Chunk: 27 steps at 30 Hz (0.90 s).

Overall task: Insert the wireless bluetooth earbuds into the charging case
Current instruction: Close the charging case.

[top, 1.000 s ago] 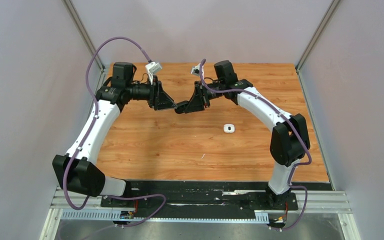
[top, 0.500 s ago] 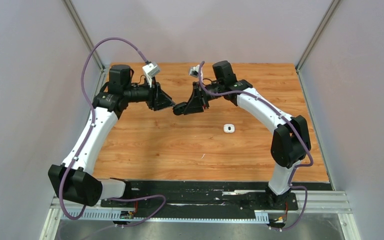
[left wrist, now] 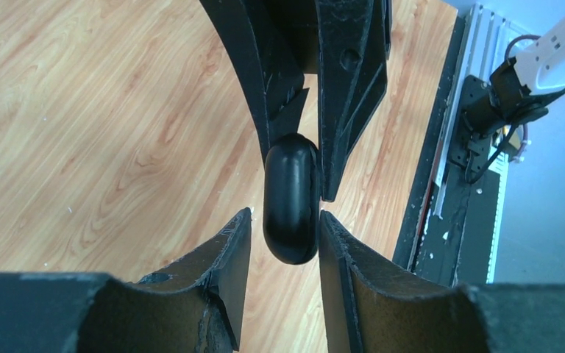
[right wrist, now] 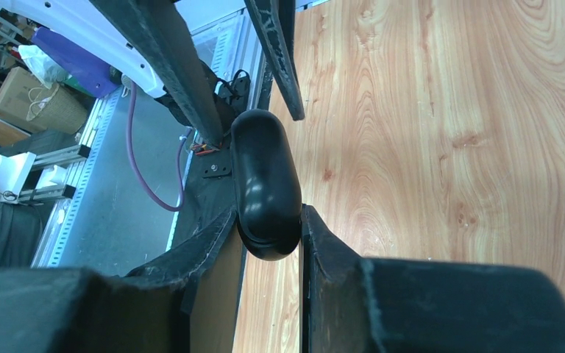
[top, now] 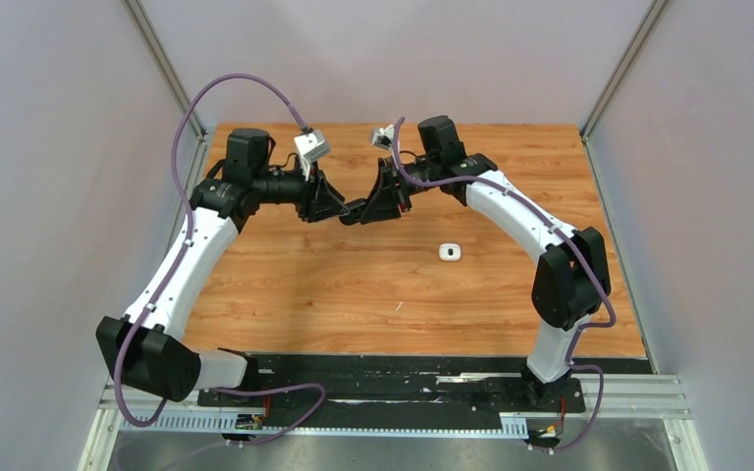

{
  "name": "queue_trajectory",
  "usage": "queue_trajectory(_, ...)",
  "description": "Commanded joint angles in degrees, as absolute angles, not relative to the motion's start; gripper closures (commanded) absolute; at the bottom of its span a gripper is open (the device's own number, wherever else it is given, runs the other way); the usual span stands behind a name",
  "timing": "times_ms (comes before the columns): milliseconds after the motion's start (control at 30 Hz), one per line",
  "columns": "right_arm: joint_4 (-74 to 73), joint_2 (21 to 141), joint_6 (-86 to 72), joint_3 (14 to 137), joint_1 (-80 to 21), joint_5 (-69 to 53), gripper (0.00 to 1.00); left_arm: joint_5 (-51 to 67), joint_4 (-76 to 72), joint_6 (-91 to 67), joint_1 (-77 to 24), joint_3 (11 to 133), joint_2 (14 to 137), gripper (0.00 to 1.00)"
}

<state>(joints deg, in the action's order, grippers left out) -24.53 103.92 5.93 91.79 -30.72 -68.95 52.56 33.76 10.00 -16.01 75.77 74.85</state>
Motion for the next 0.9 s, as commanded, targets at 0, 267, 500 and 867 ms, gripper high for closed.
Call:
queue_trajectory(0,-24.3,102.3,7.7,94.7,-31.0,-72.2,1.0,52.4,37.6,17.3,-16.7,79.7,75.9,0.55)
queue_trajectory(267,-24.7,102.4,8.3,95.2,-31.0,-72.3,1.0,48.3,38.6,20.2,-17.6,80.1,76.6,0.59)
queue_trajectory(500,-27.1,101.7,13.3,96.2,-31.9,-71.5,1.0,43.7,36.3,19.2,-17.7,79.9,76.7,0.61)
queue_trajectory(867,-27.5,101.9,13.2,95.9,-32.0,-69.0,1.0,51.1,40.1,19.7,-19.2,79.3,75.8,0.51)
